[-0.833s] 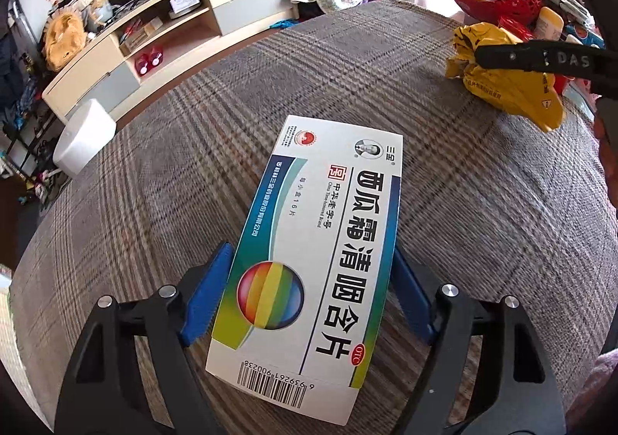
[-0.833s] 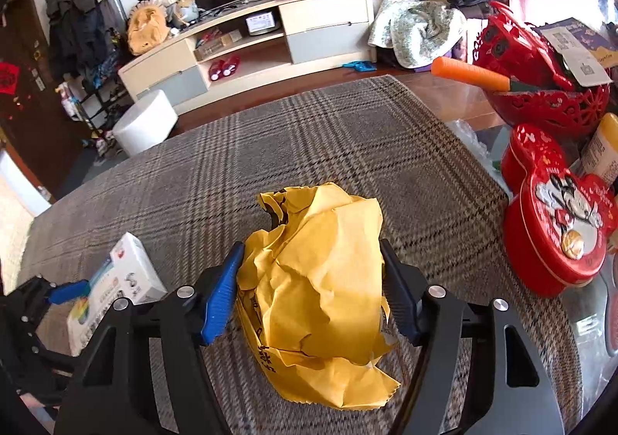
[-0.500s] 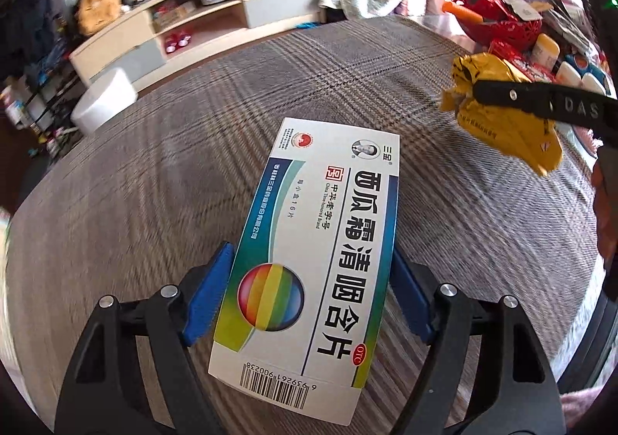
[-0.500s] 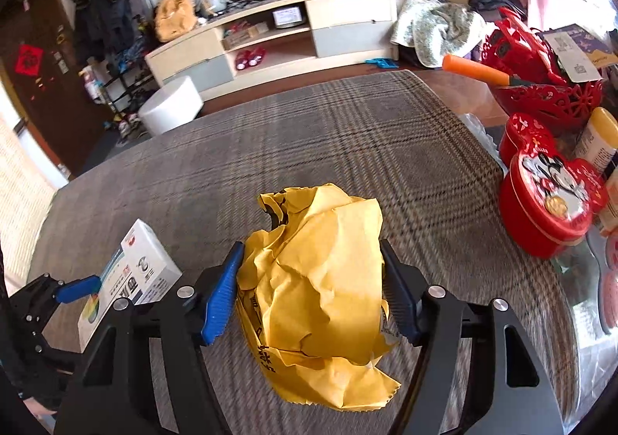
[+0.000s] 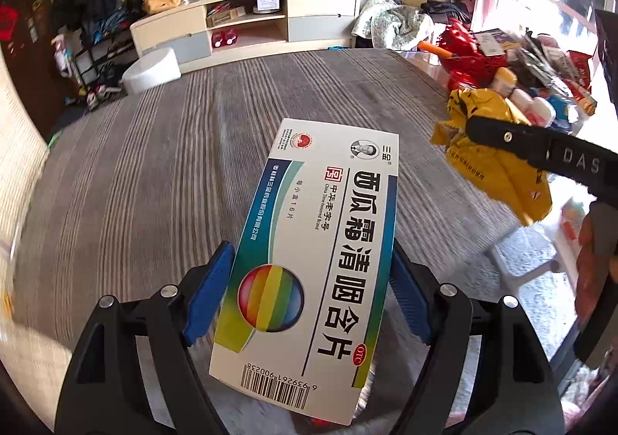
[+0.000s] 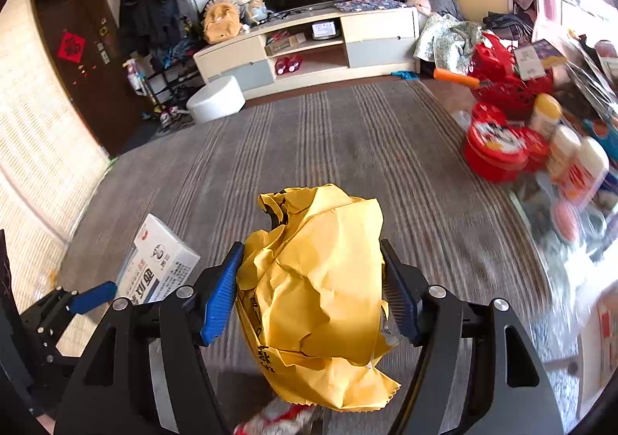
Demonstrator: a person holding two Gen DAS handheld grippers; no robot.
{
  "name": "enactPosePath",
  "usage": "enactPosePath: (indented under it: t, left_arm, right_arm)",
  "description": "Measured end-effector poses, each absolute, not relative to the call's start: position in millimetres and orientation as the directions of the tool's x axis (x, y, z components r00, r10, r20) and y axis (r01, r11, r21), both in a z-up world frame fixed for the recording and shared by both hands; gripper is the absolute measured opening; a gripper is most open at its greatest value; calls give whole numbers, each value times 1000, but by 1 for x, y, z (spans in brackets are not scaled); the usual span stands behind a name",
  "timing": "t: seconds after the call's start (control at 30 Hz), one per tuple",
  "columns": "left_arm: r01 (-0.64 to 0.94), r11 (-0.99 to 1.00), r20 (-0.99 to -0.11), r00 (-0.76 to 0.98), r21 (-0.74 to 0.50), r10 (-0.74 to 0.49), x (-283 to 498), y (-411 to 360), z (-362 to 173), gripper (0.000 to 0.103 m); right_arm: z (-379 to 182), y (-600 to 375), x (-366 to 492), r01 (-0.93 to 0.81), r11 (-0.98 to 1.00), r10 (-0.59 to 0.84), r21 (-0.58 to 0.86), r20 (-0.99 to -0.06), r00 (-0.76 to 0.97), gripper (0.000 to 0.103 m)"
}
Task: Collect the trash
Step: 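Carry wrapper and medicine box over the bin and open both tools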
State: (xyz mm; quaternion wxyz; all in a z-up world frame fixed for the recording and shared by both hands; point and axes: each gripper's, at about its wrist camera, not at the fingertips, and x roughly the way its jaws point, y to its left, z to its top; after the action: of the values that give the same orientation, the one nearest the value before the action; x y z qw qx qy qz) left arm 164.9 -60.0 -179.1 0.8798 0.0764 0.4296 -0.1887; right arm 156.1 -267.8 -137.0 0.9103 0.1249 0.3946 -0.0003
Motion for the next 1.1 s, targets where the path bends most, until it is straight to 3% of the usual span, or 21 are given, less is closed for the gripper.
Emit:
enactPosePath:
  t: [0.33,0.53,1.1]
  left_arm:
    - [320,940,-785,548,-121,-288,57,-31,-200,75]
    - [304,943,-811,512,-137,-284,22,-18,-236,75]
    - [268,947,-918,300,-179,-258,54,-23,-382,75]
  right_arm:
    - [-148,-232,62,61,968,146,245,-740,656,69]
    - [-186,-214,27,56,961,184,272,-773,608,69]
    - [-327,-202,38,153,930,248,334,-878,409,70]
